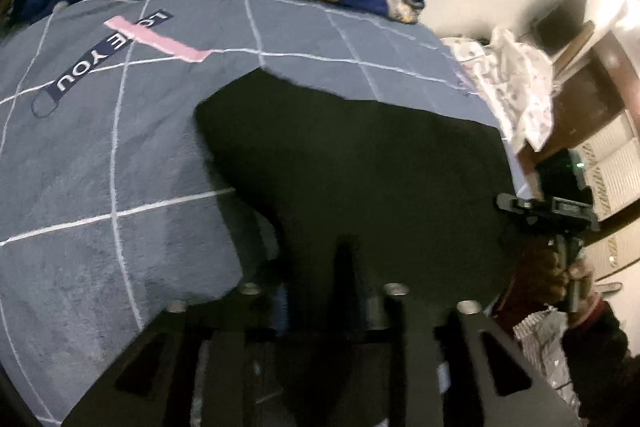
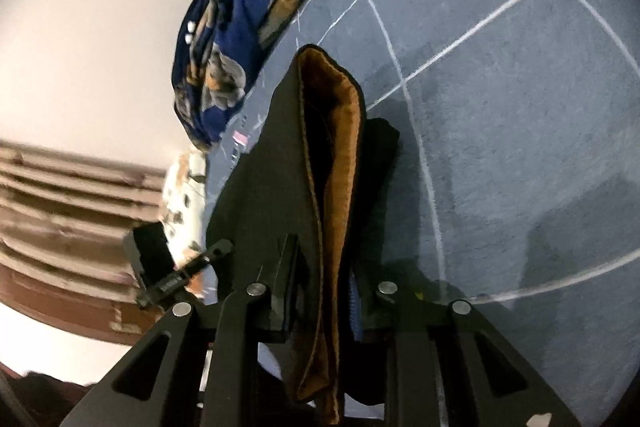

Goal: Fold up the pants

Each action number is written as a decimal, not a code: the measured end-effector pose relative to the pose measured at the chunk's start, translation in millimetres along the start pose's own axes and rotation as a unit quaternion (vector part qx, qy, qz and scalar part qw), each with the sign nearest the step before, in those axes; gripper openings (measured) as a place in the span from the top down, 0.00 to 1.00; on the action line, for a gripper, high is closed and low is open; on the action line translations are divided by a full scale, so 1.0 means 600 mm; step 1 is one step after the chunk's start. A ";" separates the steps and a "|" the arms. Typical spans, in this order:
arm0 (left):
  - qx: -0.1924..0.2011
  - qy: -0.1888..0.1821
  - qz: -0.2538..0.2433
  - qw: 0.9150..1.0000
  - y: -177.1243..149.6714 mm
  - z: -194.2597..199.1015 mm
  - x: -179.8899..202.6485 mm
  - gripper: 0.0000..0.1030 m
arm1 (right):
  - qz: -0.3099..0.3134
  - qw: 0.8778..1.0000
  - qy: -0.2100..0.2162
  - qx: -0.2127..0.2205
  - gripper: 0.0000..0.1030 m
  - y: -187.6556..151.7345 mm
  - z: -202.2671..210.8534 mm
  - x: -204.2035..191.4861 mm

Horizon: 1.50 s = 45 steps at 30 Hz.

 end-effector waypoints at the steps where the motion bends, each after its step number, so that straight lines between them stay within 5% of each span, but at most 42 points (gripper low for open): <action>1: -0.003 0.019 -0.005 1.000 0.001 -0.005 -0.002 0.51 | 0.009 1.000 -0.014 -0.005 0.76 0.002 -0.001 -0.003; 4: -0.005 0.038 -0.022 0.999 0.000 -0.011 -0.005 0.36 | 0.026 0.999 -0.035 -0.024 0.67 0.006 -0.009 -0.002; 5: -0.010 0.037 -0.026 0.999 -0.002 -0.014 -0.006 0.35 | 0.031 0.998 -0.050 -0.029 0.60 0.008 -0.013 0.000; 9: -0.019 0.036 -0.059 0.997 0.000 -0.039 0.020 0.35 | 0.019 0.999 -0.015 -0.038 0.60 0.013 -0.041 0.006; 10: -0.012 0.041 -0.066 0.997 0.002 -0.043 0.024 0.36 | 0.024 0.999 -0.010 -0.041 0.60 0.010 -0.045 0.002; 14: 0.005 0.044 -0.083 0.996 0.006 -0.044 0.038 0.79 | 0.039 0.998 -0.022 -0.042 0.69 0.009 -0.060 -0.012; 16: 0.027 0.068 -0.102 0.992 0.002 -0.036 0.054 0.82 | 0.039 0.998 -0.026 -0.035 0.70 0.005 -0.057 -0.013; 30: 0.123 0.129 -0.139 0.974 -0.009 0.077 0.081 0.85 | 0.022 0.999 0.029 0.009 0.79 -0.006 -0.069 -0.075; 45: 0.158 0.155 -0.109 0.969 -0.023 0.158 0.009 0.85 | 0.034 0.998 0.056 -0.005 0.79 0.002 -0.152 -0.163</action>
Point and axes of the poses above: each gripper's, at about its wrist camera, not at the fingertips, and z roughly against the way its jaws point, x to its right, y to its top, the point moved 3 cm from there along -z, roughly the way its jaws point, and after that the axes turned 10 degrees about z, right-handed, at the moved point
